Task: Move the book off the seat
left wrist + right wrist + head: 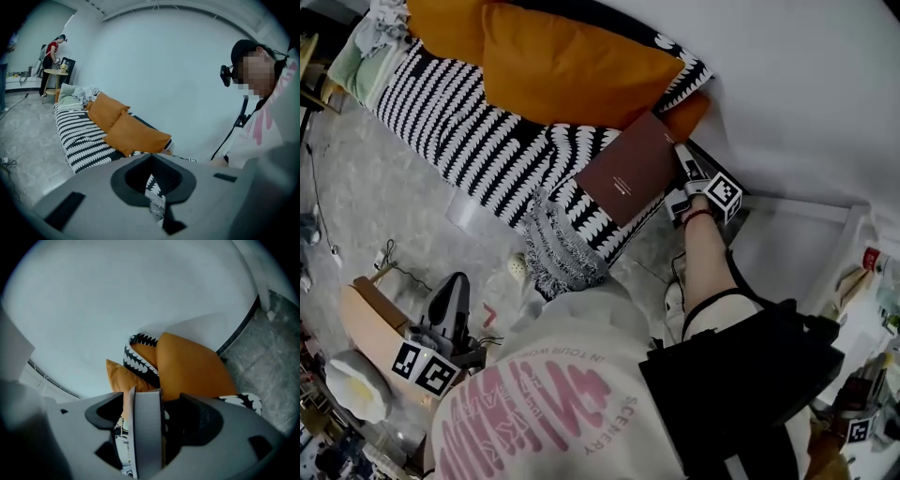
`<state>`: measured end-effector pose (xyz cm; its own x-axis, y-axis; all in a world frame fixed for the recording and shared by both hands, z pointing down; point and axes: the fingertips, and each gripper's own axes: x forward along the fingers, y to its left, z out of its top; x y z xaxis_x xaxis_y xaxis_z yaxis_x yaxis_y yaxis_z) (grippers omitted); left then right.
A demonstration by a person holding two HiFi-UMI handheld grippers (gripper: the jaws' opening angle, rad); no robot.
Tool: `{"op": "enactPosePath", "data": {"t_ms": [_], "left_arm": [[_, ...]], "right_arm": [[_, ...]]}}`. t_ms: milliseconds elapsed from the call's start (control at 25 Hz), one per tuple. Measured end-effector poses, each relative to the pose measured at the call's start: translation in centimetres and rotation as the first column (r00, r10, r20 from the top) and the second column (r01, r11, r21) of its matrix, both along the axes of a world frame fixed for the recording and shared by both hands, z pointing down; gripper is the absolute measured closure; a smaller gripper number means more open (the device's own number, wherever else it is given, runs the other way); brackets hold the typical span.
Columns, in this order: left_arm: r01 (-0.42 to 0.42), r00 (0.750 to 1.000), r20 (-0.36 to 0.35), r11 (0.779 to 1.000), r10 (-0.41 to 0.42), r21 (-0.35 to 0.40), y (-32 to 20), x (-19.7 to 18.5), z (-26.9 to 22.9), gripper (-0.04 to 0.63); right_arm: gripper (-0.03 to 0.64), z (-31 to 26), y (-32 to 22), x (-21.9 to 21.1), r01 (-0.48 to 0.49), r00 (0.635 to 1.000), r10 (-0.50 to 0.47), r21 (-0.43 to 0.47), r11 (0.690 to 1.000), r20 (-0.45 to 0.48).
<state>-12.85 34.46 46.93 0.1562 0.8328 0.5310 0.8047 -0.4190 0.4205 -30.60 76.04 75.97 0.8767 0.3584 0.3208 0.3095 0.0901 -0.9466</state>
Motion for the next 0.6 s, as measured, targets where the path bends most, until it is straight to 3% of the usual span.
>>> {"op": "enactPosePath", "data": {"t_ms": [120, 200, 240, 320, 600], "left_arm": [[0.024, 1.000, 0.010, 1.000, -0.024, 0.001, -0.6, 0.0, 0.4, 0.586], [0.031, 0.999, 0.017, 0.999, -0.031, -0.006, -0.6, -0.2, 0.5, 0.586], [0.028, 0.999, 0.016, 1.000, -0.028, -0.010, -0.5, -0.3, 0.4, 0.586], [0.020, 1.000, 0.006, 1.000, -0.020, -0.013, -0.4, -0.4, 0.1, 0.586], [0.030, 0.999, -0.014, 0.998, -0.031, -0.061, -1.0, 0.0, -0.9, 0.586]], "right_arm": [[0.235, 0.1, -0.1, 0.1, -0.018, 1.000, 0.018, 0.009, 1.000, -0.016], [0.262, -0.6, 0.2, -0.1, -0.055, 0.996, 0.057, 0.022, 0.998, -0.073], [0.388, -1.0, 0.4, -0.2, -0.076, 0.992, 0.078, 0.029, 0.997, -0.095], [0.444, -1.2, 0.5, -0.5, -0.095, 0.990, 0.097, 0.025, 0.995, -0.104], [0.457, -4.2, -1.0, 0.0, -0.073, 0.982, 0.074, 0.008, 0.997, -0.175]]}}
